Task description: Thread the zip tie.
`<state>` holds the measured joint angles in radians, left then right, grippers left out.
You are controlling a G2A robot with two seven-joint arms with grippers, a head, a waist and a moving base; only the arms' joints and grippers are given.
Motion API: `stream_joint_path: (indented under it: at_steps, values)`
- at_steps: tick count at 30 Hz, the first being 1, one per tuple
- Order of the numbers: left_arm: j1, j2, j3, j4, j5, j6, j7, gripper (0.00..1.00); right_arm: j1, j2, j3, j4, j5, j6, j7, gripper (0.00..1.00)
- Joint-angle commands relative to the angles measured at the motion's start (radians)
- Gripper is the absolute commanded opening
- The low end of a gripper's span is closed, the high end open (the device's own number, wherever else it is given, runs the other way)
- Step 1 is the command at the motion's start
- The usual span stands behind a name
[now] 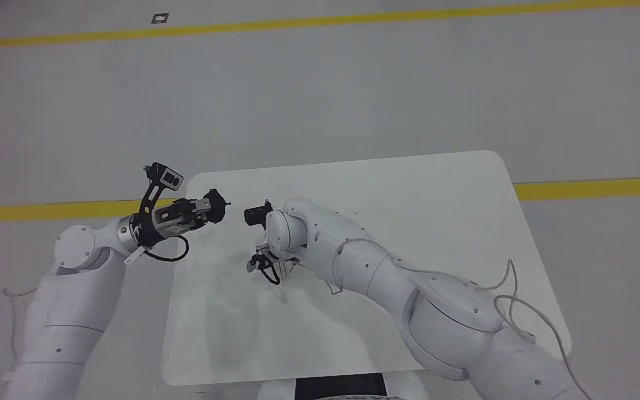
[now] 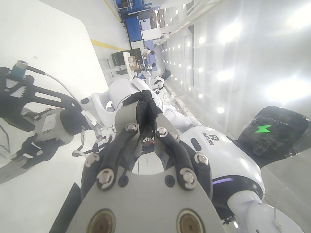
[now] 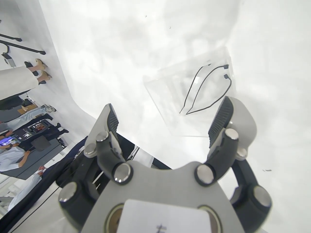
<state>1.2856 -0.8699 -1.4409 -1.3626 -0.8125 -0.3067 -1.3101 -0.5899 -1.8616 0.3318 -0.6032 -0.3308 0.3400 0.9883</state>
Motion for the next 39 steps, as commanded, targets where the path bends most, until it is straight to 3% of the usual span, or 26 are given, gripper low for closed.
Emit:
stream_joint_path:
  at_steps: [1, 19, 20, 21, 24, 25, 26, 39]
  values:
    - [0.0, 0.0, 0.0, 0.0, 0.0, 0.0, 0.0, 0.0, 0.001, -0.007, 0.01, 0.016, -0.011, 0.0, 0.001, 1.0]
    - [0.0, 0.0, 0.0, 0.0, 0.0, 0.0, 0.0, 0.0, -0.002, -0.073, 0.102, 0.111, -0.141, 0.0, 0.003, 1.0]
    - [0.0, 0.0, 0.0, 0.0, 0.0, 0.0, 0.0, 0.0, -0.003, -0.076, 0.108, 0.114, -0.15, 0.0, 0.003, 0.95]
    - [0.0, 0.0, 0.0, 0.0, 0.0, 0.0, 0.0, 0.0, -0.004, -0.078, 0.114, 0.115, -0.156, 0.0, 0.004, 0.82]
    - [0.0, 0.0, 0.0, 0.0, 0.0, 0.0, 0.0, 0.0, -0.008, -0.084, 0.131, 0.114, -0.178, 0.0, 0.005, 0.72]
    - [0.0, 0.0, 0.0, 0.0, 0.0, 0.0, 0.0, 0.0, -0.009, -0.085, 0.136, 0.114, -0.185, 0.0, 0.005, 0.57]
    - [0.0, 0.0, 0.0, 0.0, 0.0, 0.0, 0.0, 0.0, -0.011, -0.087, 0.141, 0.114, -0.193, 0.0, 0.005, 0.49]
    - [0.0, 0.0, 0.0, 0.0, 0.0, 0.0, 0.0, 0.0, -0.037, -0.098, 0.238, 0.096, -0.321, 0.0, 0.007, 0.4]
